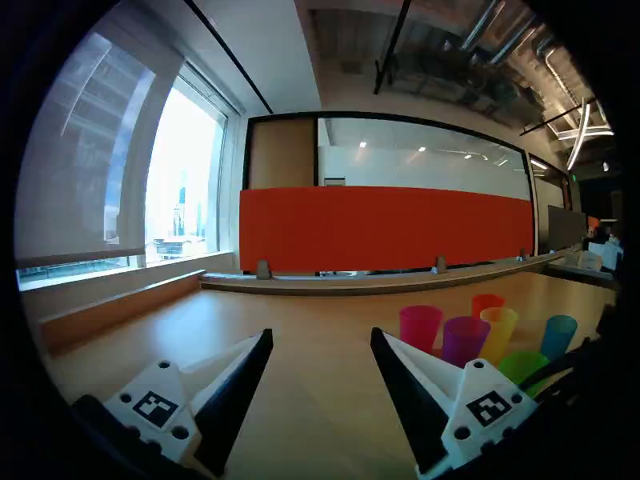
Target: Pour water
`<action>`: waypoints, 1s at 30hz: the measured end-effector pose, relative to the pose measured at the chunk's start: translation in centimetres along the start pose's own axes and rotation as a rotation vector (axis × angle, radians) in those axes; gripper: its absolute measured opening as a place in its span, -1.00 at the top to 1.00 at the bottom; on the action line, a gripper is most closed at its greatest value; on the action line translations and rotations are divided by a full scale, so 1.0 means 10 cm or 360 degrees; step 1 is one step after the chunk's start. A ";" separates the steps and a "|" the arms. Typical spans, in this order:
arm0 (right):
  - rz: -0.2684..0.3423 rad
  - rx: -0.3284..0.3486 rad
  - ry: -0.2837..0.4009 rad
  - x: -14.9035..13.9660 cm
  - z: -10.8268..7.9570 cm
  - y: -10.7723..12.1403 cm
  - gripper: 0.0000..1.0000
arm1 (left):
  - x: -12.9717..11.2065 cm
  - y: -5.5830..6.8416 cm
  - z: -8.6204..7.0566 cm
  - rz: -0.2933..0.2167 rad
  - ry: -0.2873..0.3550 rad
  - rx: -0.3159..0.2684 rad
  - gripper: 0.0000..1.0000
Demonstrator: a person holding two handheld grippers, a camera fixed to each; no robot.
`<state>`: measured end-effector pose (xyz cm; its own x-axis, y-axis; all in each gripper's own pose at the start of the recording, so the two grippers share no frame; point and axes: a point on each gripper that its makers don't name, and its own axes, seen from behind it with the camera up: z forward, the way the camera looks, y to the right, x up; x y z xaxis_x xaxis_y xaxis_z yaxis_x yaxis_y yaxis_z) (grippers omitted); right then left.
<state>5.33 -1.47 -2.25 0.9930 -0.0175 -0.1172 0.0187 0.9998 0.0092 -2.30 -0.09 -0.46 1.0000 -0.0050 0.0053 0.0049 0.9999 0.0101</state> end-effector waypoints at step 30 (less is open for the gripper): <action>0.0028 -0.0030 -0.0126 -0.49 0.15 0.13 -1.00 | 0.00 0.00 0.00 0.0000 0.0000 0.0000 -0.80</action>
<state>0.62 -0.12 -0.22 0.9993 -0.0002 -0.0385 -0.0001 1.0000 -0.0084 -2.33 -0.10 -0.42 1.0000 -0.0051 0.0053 0.0050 0.9999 0.0099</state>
